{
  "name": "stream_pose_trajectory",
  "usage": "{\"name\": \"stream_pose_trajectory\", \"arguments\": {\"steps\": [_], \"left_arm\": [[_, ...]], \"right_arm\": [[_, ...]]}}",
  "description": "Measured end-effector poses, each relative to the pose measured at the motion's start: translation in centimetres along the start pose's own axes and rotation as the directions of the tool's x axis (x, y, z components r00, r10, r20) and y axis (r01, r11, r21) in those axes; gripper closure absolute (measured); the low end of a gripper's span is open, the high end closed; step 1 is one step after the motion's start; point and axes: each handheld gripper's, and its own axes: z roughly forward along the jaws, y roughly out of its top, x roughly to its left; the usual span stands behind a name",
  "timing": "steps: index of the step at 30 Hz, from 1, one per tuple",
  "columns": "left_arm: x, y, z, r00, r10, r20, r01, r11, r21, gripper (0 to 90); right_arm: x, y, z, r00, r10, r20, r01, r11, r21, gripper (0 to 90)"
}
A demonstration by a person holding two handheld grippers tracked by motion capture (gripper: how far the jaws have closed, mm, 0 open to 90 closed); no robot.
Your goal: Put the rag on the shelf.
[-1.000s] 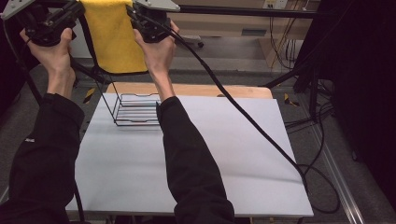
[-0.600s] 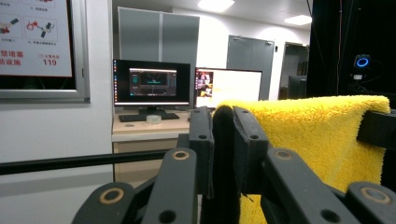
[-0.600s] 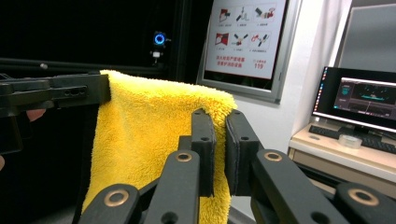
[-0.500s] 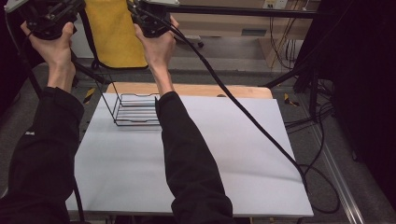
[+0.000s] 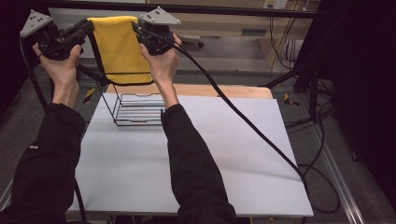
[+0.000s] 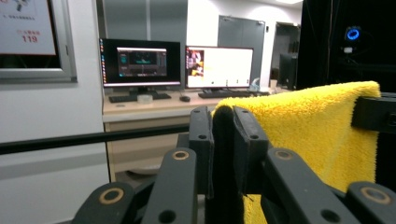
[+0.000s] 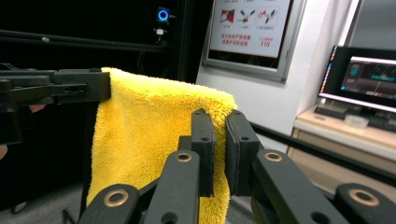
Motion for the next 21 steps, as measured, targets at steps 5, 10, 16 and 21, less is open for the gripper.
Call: {"name": "stream_pose_trajectory", "arguments": {"steps": [5, 10, 16, 21], "left_arm": [[-0.1, -1.3, -0.8, 0.9999, 0.003, 0.015, -0.003, 0.9996, 0.027, 79.0], [-0.5, -2.3, -1.5, 0.9995, 0.007, 0.031, -0.008, 0.9988, 0.049, 79.0], [-0.9, -2.9, -2.2, 0.999, 0.01, 0.044, -0.013, 0.9982, 0.059, 78.9], [-1.3, -3.4, -2.7, 0.9981, 0.013, 0.06, -0.017, 0.9973, 0.071, 78.8]], "right_arm": [[0.3, -1.6, -0.3, 0.9998, 0.006, -0.018, -0.006, 1.0, 0.024, 83.6], [0.4, -2.9, -0.9, 0.9994, 0.014, -0.032, -0.013, 0.999, 0.041, 83.4], [0.5, -3.8, -1.5, 0.999, 0.006, -0.045, -0.004, 0.999, 0.046, 83.4], [0.6, -4.3, -2.1, 0.9988, -0.002, -0.05, 0.005, 0.999, 0.05, 83.2]]}}
